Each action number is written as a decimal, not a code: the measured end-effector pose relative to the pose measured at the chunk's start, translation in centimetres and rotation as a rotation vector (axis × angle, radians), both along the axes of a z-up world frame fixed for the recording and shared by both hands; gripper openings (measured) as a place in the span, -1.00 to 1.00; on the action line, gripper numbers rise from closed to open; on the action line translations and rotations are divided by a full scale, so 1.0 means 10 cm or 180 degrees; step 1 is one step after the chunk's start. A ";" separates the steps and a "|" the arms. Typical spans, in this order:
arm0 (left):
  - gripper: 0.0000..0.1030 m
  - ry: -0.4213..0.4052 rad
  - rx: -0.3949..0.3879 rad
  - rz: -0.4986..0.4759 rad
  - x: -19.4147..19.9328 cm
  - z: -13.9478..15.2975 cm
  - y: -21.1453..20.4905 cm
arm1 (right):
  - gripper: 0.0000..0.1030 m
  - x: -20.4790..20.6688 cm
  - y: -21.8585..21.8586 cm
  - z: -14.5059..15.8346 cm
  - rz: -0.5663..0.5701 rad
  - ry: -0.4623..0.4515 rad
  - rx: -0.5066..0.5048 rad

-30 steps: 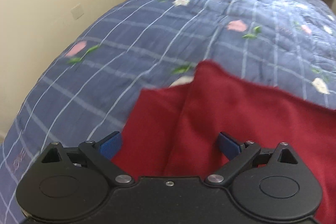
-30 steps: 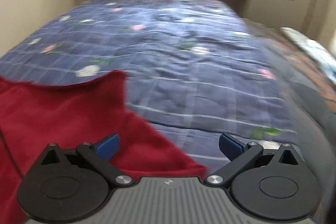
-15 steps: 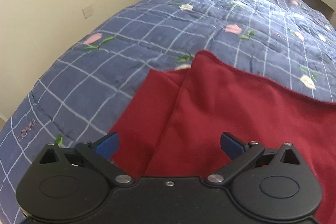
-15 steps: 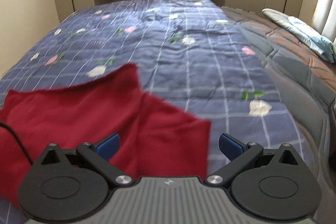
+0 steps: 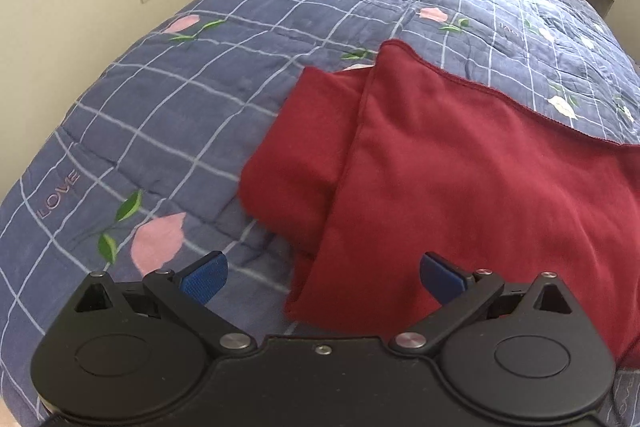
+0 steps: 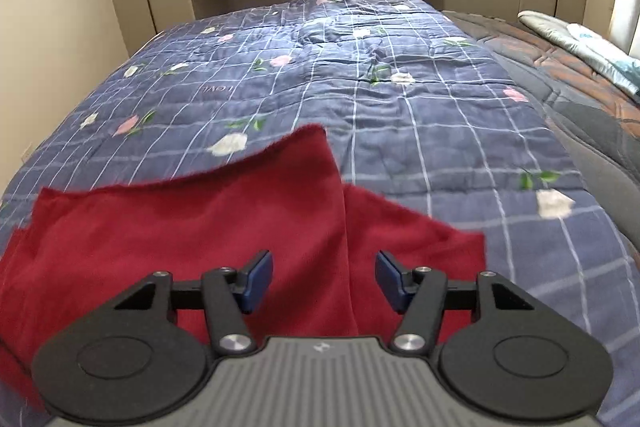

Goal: Fold small clothes

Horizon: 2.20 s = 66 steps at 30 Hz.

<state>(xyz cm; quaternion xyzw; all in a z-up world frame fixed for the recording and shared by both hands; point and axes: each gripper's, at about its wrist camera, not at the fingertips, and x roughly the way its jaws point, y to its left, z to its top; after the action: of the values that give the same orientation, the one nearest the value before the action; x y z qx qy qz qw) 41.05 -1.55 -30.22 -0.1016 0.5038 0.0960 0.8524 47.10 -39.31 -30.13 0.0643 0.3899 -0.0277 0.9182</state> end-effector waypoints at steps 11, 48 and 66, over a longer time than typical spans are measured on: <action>0.98 -0.0032 -0.0040 0.0056 -0.05 0.02 0.28 | -0.90 0.21 -0.14 -0.05 -0.0237 0.0022 0.0057; 0.98 -0.0089 -0.0135 0.0070 -0.01 0.17 0.28 | 1.00 -0.56 1.25 0.29 0.0899 -0.0324 -0.0654; 0.98 -0.0136 -0.0400 0.0116 -0.03 -0.05 0.39 | 1.00 -0.30 1.70 -0.36 0.0814 0.0240 -0.0952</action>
<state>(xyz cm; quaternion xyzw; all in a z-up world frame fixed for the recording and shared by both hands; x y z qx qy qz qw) 40.79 2.37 -30.72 -0.1661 0.4886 0.0774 0.8530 44.14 -22.28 -33.68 -0.1240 0.4206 0.0292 0.8983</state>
